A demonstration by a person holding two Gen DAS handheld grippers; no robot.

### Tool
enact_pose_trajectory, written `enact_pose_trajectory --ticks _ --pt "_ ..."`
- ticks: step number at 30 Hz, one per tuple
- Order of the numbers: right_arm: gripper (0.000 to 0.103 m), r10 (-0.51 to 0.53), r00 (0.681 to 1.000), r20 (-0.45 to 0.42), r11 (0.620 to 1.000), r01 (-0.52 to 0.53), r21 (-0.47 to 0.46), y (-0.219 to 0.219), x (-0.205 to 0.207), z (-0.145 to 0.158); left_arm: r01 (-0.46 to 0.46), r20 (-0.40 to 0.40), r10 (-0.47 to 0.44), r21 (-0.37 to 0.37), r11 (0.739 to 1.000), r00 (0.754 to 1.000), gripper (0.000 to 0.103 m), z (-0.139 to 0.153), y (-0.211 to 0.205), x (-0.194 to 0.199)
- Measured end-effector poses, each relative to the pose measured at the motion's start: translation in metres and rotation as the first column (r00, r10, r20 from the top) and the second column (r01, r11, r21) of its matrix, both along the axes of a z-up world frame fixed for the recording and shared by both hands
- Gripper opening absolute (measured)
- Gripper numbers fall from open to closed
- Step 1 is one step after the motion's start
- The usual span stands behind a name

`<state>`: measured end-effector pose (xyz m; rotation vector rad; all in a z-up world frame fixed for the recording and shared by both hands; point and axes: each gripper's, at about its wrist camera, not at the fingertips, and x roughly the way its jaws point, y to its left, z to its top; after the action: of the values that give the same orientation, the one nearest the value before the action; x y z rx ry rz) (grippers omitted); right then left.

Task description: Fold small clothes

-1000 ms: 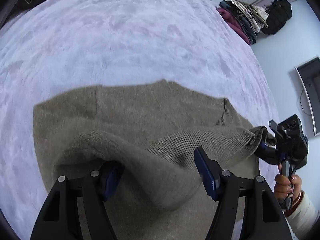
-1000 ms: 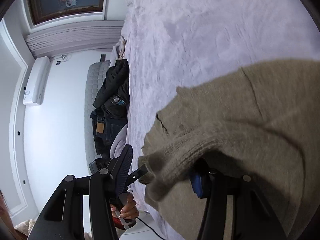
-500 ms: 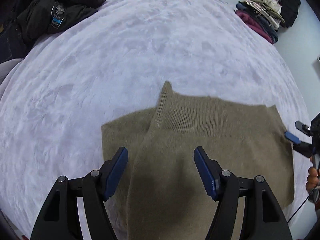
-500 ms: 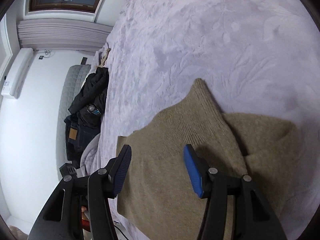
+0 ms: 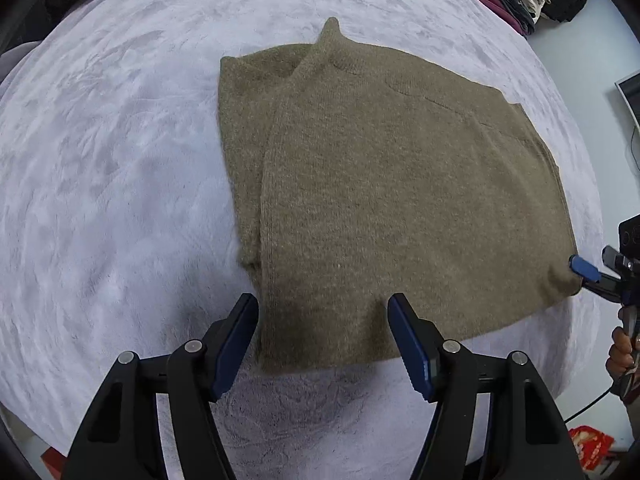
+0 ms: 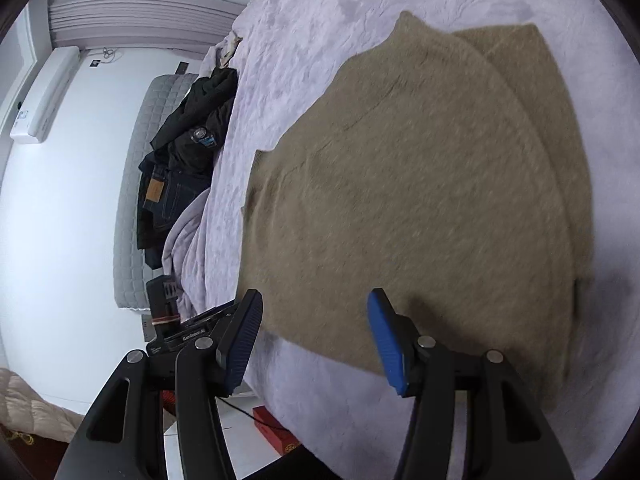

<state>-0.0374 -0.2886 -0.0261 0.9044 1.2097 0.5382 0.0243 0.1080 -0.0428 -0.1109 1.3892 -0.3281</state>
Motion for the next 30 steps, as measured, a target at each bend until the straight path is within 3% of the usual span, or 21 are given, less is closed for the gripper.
enact_pose_trajectory --ticks 2,4,5,8,11,12,13,18,23,24,26,28,30 --pt "0.062 0.022 1.000 -0.022 1.000 -0.022 0.022 0.020 -0.014 -0.004 0.024 -0.002 -0.024 -0.026 0.999 1.000 0.049 0.001 0.000 -0.003" --pt "0.063 0.041 0.997 -0.059 0.998 -0.039 0.040 0.045 -0.029 -0.013 0.040 -0.001 -0.040 -0.038 0.998 0.999 0.046 0.000 0.000 -0.003" --pt "0.063 0.045 0.996 -0.080 0.998 -0.040 0.052 0.057 -0.035 -0.020 0.045 0.000 -0.045 -0.049 0.998 0.999 0.026 -0.001 0.000 -0.003" --pt "0.063 0.017 0.989 -0.148 0.994 -0.002 0.105 0.093 -0.039 -0.048 0.043 -0.015 -0.044 -0.074 0.996 0.999 0.006 -0.007 0.001 0.000" --pt "0.059 -0.090 0.973 -0.212 0.979 0.125 0.161 0.111 -0.028 -0.075 0.073 0.017 -0.072 -0.052 0.996 0.997 0.006 -0.005 0.004 -0.005" --pt "0.047 -0.130 0.964 -0.230 0.969 0.173 0.178 0.115 -0.023 -0.082 0.082 0.030 -0.081 -0.036 0.996 0.996 0.006 -0.002 0.007 -0.009" --pt "0.010 -0.159 0.959 -0.235 0.964 0.202 0.174 0.117 -0.019 -0.085 0.087 0.036 -0.086 -0.024 0.996 0.996 0.006 -0.001 0.010 -0.011" --pt "0.008 -0.111 0.981 -0.161 0.992 0.119 0.041 0.125 -0.025 -0.059 0.110 0.031 -0.110 -0.009 0.994 0.993 0.006 -0.013 0.022 -0.034" --pt "0.008 -0.077 0.974 -0.212 0.994 0.059 -0.088 0.125 -0.040 -0.074 0.031 0.045 -0.031 -0.013 0.999 0.998 0.008 -0.022 0.029 -0.041" --pt "0.008 -0.065 0.975 -0.213 0.994 0.045 -0.099 0.126 -0.041 -0.075 0.020 0.046 -0.020 -0.003 1.000 0.999 0.012 -0.019 0.030 -0.041" --pt "0.008 -0.044 0.978 -0.204 0.993 0.021 -0.116 0.128 -0.041 -0.069 -0.001 0.065 -0.004 0.085 0.996 0.998 0.055 -0.013 0.030 -0.042" --pt "0.010 -0.019 0.979 -0.202 0.988 -0.013 -0.155 0.129 -0.040 -0.060 -0.032 0.102 0.019 0.126 0.992 0.995 0.062 -0.005 0.032 -0.044" --pt "0.028 0.007 0.982 -0.188 0.977 -0.047 -0.210 0.127 -0.041 -0.047 -0.053 0.104 0.039 0.142 0.988 0.994 0.066 0.001 0.034 -0.044"
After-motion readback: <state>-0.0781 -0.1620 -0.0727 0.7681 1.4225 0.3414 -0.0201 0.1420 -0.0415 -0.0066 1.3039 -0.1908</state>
